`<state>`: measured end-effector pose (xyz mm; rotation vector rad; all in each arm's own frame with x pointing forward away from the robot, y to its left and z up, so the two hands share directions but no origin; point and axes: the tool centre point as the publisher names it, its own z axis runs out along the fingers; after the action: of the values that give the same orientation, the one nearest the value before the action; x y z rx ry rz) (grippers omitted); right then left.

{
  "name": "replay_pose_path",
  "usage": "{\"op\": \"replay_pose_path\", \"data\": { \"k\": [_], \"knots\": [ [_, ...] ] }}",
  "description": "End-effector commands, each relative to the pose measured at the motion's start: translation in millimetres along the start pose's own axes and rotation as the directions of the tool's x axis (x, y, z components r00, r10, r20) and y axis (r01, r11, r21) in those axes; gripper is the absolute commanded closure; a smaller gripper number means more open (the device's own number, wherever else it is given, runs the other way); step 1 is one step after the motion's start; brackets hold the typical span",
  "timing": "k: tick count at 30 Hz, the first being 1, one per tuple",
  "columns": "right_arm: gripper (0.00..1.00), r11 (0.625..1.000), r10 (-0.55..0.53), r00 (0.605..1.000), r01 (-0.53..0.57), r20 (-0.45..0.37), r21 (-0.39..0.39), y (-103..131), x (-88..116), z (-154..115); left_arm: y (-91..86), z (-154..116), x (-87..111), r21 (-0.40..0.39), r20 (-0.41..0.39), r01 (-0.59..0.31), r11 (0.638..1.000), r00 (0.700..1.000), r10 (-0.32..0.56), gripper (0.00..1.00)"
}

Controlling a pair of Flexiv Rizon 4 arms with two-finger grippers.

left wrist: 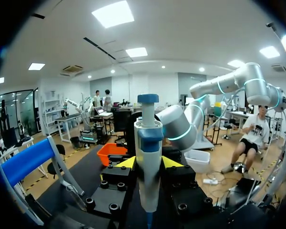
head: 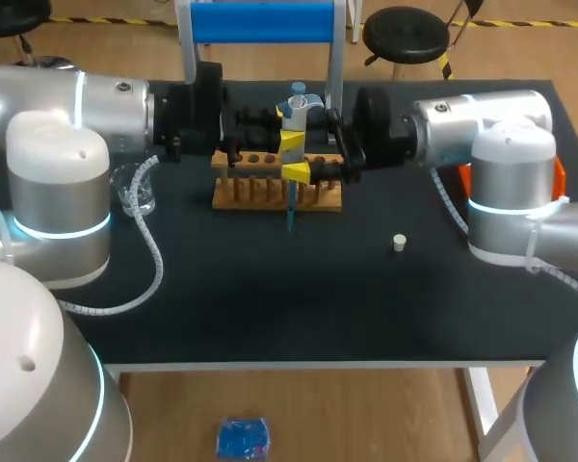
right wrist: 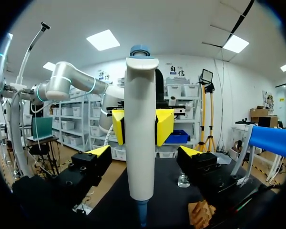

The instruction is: Invert the test tube, pick up the pipette, mount the tip to pipette, aspirate from beaker and dispense into the tube, eject the tip, return the pipette, and cap with the stopper.

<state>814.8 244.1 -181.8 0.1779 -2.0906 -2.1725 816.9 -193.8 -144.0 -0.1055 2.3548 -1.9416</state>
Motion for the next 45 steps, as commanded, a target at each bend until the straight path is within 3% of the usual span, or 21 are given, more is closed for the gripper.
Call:
{"op": "replay_pose_path", "data": {
  "k": [1,2,4,26,27,28,37,45],
  "knots": [
    [0.7,1.0,0.001,1.0,-0.001,0.002,-0.005,0,0,0,-0.7,-1,-1.0,-0.002,-0.005,0.001,1.0,1.0,-0.001,1.0],
    [0.85,1.0,0.002,1.0,-0.002,0.003,-0.005,0,0,0,-0.7,-1,-1.0,-0.002,-0.005,0.001,1.0,1.0,-0.001,1.0],
    [1.0,1.0,0.003,1.0,-0.003,0.005,-0.005,0,0,0,-0.7,-1,-1.0,-0.002,-0.005,0.001,1.0,1.0,-0.001,1.0],
    [1.0,0.999,0.017,1.0,-0.018,0.01,0.028,-2,-1,-1,-0.7,-1,-1.0,-0.002,-0.005,0.001,1.0,1.0,-0.001,1.0],
    [1.0,0.999,0.019,1.0,-0.019,0.01,0.028,-2,-1,-1,-0.7,-1,-1.0,-0.002,-0.005,0.001,1.0,1.0,-0.001,0.76],
    [1.0,0.999,0.021,1.0,-0.021,0.01,0.029,-2,-1,-1,-0.7,-1,-1.0,-0.002,-0.005,0.001,1.0,1.0,-0.001,0.0],
    [1.0,0.999,0.024,1.0,-0.024,0.01,0.047,-1,-3,-8,-0.7,-1,-1.0,-0.002,-0.005,0.001,1.0,1.0,-0.001,0.0],
    [1.0,0.994,0.015,1.0,-0.015,0.001,0.106,11,-12,-54,-0.7,-1,-1.0,-0.002,-0.005,0.001,1.0,1.0,-0.001,0.0]
  ]
}}
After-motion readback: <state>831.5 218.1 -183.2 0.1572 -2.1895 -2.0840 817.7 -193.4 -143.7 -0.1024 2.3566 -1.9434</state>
